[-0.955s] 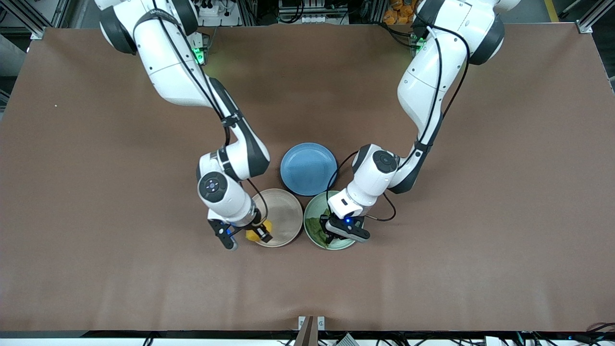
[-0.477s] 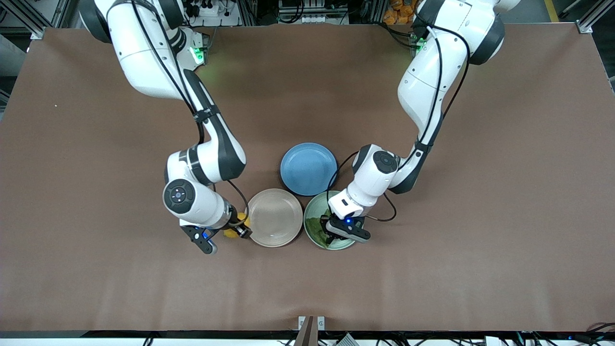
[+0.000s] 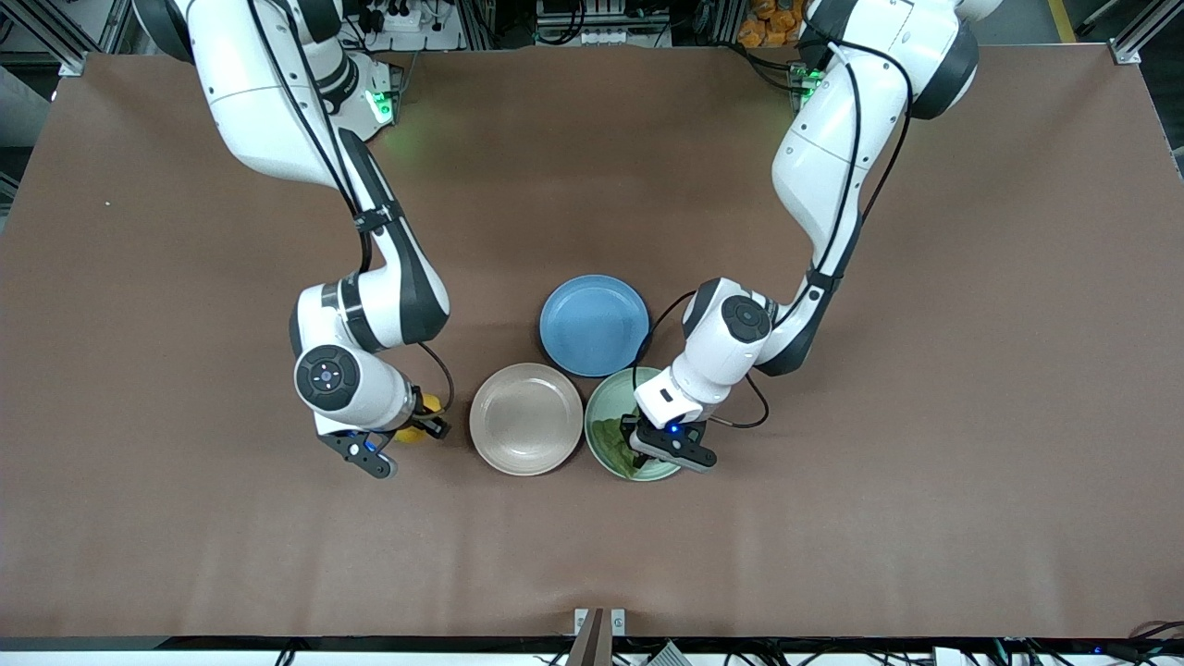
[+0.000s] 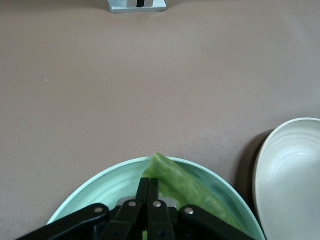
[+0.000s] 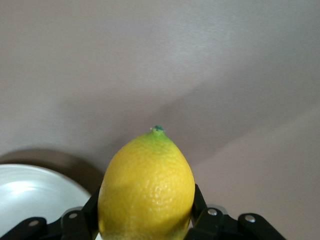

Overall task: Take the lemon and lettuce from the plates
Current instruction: 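Lift the lemon off the plate while the left gripper lifts the lettuce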

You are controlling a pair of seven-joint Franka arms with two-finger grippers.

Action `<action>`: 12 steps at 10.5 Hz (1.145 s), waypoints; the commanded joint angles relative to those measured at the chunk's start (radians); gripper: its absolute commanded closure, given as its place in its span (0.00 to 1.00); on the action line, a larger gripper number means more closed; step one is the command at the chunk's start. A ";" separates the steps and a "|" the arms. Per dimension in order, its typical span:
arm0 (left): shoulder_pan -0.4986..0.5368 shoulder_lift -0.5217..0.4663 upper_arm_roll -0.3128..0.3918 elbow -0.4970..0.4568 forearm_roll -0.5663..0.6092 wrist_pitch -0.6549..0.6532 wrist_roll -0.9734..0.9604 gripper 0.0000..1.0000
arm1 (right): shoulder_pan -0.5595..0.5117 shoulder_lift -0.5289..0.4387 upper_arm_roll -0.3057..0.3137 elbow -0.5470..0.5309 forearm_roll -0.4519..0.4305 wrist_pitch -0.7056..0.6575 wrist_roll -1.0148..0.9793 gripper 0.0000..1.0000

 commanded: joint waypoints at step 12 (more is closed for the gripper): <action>0.060 -0.177 0.065 -0.005 0.053 -0.457 0.013 1.00 | -0.071 -0.257 -0.170 -0.576 -0.051 0.341 -0.643 1.00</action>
